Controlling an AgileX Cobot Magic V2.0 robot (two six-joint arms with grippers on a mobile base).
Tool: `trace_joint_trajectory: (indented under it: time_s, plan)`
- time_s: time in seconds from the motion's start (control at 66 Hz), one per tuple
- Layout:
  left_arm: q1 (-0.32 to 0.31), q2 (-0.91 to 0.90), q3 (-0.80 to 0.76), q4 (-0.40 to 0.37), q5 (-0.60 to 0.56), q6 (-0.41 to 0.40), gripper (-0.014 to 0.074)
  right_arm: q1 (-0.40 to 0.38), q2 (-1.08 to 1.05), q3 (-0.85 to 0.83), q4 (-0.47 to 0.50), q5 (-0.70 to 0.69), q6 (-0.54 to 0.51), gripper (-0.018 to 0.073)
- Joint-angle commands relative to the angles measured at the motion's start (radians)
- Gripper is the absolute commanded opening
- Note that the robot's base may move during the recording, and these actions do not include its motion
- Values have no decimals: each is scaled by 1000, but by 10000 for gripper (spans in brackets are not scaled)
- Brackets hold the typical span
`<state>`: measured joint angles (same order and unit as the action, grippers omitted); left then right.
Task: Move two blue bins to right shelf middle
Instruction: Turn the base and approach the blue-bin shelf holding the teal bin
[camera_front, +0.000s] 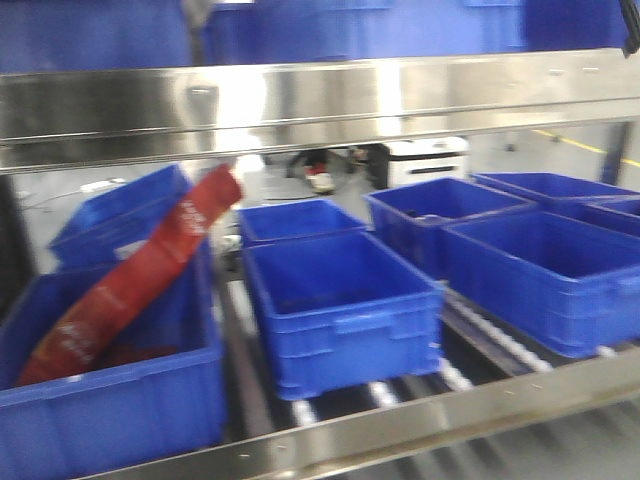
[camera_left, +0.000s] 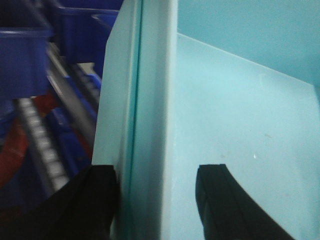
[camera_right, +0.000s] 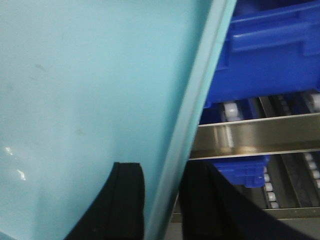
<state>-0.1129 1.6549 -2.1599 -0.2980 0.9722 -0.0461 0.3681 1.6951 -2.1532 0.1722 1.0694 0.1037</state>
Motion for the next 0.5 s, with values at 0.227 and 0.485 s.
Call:
trace_joint_trajectory:
  time_s: [0.227, 0.485]
  plan:
    - [-10, -15, -18, -82, -56, 23, -111, 12, -19, -16, 71, -92, -35, -154]
    - [-10, -15, -18, -82, -56, 23, -111, 12, -19, -16, 71, -92, -35, -154]
